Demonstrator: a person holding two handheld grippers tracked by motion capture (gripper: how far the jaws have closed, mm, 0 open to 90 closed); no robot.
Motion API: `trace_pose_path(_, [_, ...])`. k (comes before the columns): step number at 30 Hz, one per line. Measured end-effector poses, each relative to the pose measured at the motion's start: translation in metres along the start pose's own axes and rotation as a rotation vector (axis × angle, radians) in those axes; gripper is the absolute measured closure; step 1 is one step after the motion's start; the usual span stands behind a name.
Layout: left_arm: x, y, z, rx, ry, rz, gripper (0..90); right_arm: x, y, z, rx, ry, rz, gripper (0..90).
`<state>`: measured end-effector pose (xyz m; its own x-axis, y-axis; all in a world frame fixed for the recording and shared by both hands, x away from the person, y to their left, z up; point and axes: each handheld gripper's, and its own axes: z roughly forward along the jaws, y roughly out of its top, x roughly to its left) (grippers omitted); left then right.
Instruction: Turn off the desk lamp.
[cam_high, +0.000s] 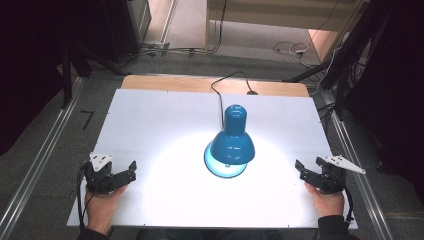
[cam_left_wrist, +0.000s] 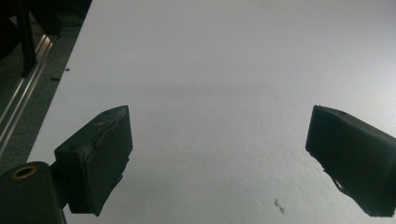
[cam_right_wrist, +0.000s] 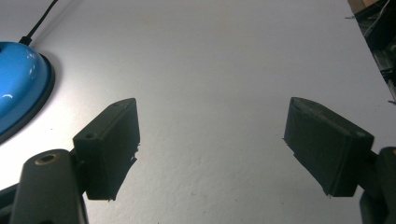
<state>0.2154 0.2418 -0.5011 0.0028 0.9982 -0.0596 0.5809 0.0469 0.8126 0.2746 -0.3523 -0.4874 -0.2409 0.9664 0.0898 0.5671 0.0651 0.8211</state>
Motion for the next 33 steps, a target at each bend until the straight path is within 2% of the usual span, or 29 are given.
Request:
trace_pose_path(8, [-0.001, -0.001, 0.001, -0.002, -0.009, -0.009, 8.1, 0.012, -0.001, 0.004, 0.012, 0.015, -0.04, 17.0])
trace_pose_path(13, [0.003, -0.001, 0.001, -0.001, -0.009, -0.037, 8.0, 0.023, 0.0, 0.006, 0.006, 0.041, -0.063, 17.5])
trace_pose_path(19, [0.001, -0.001, 0.001, 0.001, -0.009, -0.031, 8.0, 0.035, 0.001, 0.01, 0.011, 0.063, -0.08, 18.0])
trace_pose_path(33, [0.001, -0.002, 0.002, 0.006, -0.005, -0.027, 8.0, 0.053, 0.001, 0.013, -0.003, 0.113, -0.064, 19.0])
